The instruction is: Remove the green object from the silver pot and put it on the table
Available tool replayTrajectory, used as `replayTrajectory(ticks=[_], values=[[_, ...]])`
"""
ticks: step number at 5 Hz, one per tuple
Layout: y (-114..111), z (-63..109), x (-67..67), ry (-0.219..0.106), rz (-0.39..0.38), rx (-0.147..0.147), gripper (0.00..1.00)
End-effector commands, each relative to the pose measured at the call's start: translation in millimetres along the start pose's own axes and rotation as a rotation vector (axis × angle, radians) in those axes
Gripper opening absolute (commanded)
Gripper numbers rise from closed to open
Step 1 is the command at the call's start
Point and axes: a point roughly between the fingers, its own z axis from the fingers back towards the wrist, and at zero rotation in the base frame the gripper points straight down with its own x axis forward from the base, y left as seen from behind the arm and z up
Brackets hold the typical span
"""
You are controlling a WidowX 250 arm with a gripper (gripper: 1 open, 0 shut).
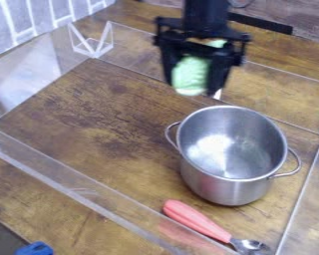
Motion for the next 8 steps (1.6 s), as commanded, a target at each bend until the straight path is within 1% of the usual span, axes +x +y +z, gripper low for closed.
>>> replayTrajectory(ticks=[1, 2, 3, 4, 5, 7, 8], values=[[41.3, 30.9, -18.5, -0.104, -0.018, -0.012, 0.0], [67.9, 14.6, -35.6, -0.099, 0.004, -0.012, 0.0], [72.3, 2.2, -39.0, -0.107, 0.025, -0.015, 0.0], [68.7, -7.9, -33.6, -0.109, 0.059, -0.012, 0.0], [62.3, -16.6, -27.6, -0.097, 0.084, -0.01, 0.0], [67.2, -32.2, -29.5, -0.094, 0.064, -0.002, 0.0], [77.5, -39.6, -29.9, -0.093, 0.062, 0.002, 0.0]])
